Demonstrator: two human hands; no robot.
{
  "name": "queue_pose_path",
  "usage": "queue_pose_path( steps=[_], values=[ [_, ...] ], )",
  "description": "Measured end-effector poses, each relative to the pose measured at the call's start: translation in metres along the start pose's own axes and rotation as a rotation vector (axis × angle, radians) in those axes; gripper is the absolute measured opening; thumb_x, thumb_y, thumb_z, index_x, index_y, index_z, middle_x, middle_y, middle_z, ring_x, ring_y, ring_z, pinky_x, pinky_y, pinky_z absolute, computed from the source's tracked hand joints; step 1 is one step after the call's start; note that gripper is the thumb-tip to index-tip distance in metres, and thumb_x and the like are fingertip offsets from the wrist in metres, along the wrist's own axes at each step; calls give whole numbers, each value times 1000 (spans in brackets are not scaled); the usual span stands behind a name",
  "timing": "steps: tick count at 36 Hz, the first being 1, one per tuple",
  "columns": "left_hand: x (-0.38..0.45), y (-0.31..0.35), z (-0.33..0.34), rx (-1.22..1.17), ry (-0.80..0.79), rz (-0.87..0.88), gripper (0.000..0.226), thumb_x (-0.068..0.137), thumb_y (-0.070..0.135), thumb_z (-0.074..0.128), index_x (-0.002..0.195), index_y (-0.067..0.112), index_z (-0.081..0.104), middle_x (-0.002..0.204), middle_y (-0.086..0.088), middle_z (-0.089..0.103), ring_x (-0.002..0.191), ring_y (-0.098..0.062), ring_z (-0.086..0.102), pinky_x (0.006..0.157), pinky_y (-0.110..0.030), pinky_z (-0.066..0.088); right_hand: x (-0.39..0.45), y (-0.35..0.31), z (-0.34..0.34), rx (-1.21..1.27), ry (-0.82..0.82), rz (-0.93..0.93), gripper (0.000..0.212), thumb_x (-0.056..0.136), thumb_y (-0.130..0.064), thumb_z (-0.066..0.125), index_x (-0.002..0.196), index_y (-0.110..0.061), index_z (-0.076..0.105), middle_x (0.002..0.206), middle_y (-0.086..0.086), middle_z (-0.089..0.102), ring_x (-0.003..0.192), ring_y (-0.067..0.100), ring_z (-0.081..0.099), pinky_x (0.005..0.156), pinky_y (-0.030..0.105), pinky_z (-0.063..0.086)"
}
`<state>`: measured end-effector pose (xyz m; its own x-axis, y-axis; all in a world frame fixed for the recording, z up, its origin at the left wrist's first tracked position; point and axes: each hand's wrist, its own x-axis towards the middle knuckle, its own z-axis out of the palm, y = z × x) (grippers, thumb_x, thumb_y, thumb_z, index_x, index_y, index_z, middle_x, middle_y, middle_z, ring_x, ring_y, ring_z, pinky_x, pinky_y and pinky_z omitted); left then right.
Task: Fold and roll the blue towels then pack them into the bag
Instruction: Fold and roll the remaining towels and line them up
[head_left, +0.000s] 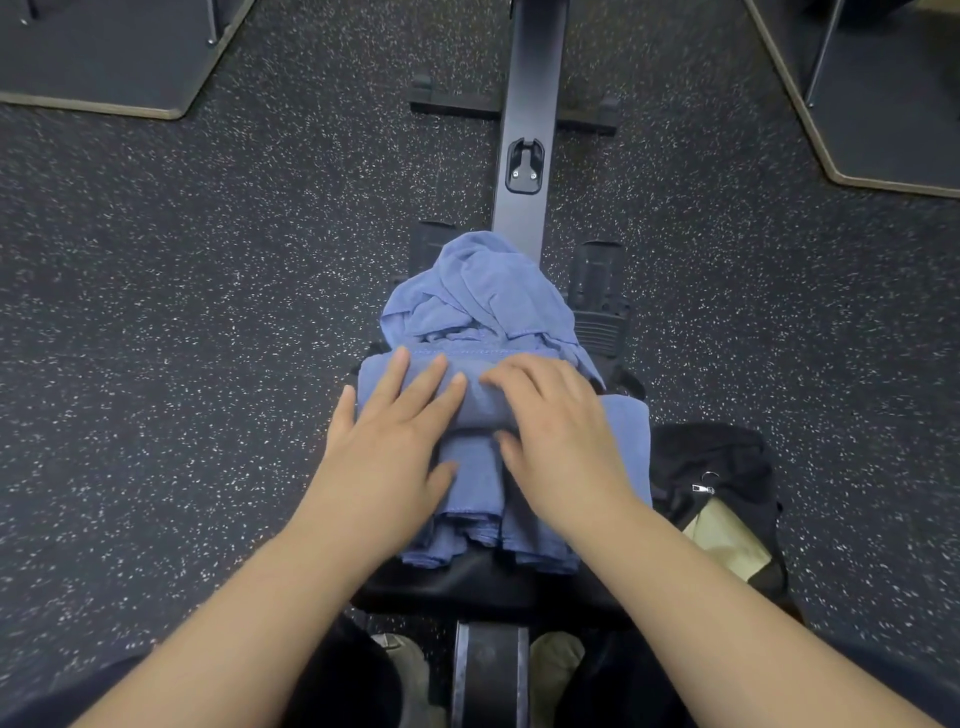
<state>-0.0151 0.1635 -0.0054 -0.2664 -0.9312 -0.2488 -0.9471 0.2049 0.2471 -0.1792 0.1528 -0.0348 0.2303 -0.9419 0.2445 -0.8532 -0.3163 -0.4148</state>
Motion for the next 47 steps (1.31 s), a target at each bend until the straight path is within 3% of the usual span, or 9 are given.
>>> queue_pose_path(
  steps=[4, 7, 11, 14, 21, 29, 36, 43, 47],
  values=[
    [2, 0, 5, -115, 89, 52, 65, 97, 33, 49, 153, 33, 17, 161, 15, 3, 138, -1, -20, 117, -47, 0, 3, 3, 4, -35, 12, 32, 44, 76, -17, 40, 117, -20, 56, 114, 1, 59, 108, 24, 50, 104, 39, 31],
    [1, -1, 8, -278, 274, 58, 45, 90, 27, 52, 135, 25, 54, 151, 5, 39, 145, -9, 14, 114, -53, 16, 3, 4, 6, -57, -1, 58, 48, 78, -20, 34, 117, -19, 61, 111, 3, 61, 105, 24, 52, 100, 39, 35],
    [-1, 2, 2, -317, 399, 24, 34, 82, 30, 46, 106, 20, 69, 119, -5, 58, 115, -25, 48, 95, -53, 45, 6, 0, 1, -89, -31, 85, 51, 77, -20, 33, 117, -20, 65, 108, 5, 63, 97, 29, 59, 88, 37, 46],
    [-4, 6, -3, -312, 424, -39, 30, 82, 29, 47, 101, 20, 68, 103, -4, 54, 94, -27, 50, 81, -48, 49, 7, -2, -5, -101, -77, 84, 53, 76, -18, 32, 118, -20, 65, 105, 5, 64, 92, 30, 60, 84, 37, 48],
    [-8, 11, -6, -432, 307, -175, 37, 88, 23, 60, 124, 27, 57, 111, 7, 42, 96, -21, 56, 85, -38, 47, 4, -5, -15, -113, -214, 48, 50, 74, -13, 68, 123, -16, 59, 103, 7, 65, 92, 34, 62, 76, 44, 49],
    [-6, 12, 3, -511, 359, -170, 51, 86, 16, 65, 135, 19, 49, 144, -1, 26, 123, -22, 45, 101, -24, 32, 6, -11, -22, -46, -348, 120, 52, 91, -38, 55, 139, -26, 37, 127, 2, 55, 118, 28, 49, 96, 43, 39],
    [-3, 10, 12, -736, 294, -307, 67, 87, 24, 65, 144, 33, 31, 123, -4, 44, 99, -24, 59, 93, -39, 46, 5, -14, -28, 15, -343, 107, 55, 93, -41, 53, 142, -31, 31, 133, -3, 50, 122, 21, 45, 96, 34, 38],
    [2, 15, 17, -875, 239, -162, 64, 92, 21, 60, 132, 59, 26, 116, 29, 40, 106, 4, 53, 100, -37, 45, 6, -12, -29, 224, -366, 209, 57, 89, -40, 60, 140, -33, 37, 137, -13, 50, 123, 11, 46, 88, 21, 35],
    [3, 21, 6, -928, 292, -39, 59, 96, 18, 53, 120, 65, 26, 140, 4, 33, 106, 28, 35, 99, -15, 38, 4, -13, -28, 512, -355, 324, 55, 85, -34, 68, 134, -34, 42, 114, -30, 51, 110, -2, 49, 86, 13, 34]
  ],
)
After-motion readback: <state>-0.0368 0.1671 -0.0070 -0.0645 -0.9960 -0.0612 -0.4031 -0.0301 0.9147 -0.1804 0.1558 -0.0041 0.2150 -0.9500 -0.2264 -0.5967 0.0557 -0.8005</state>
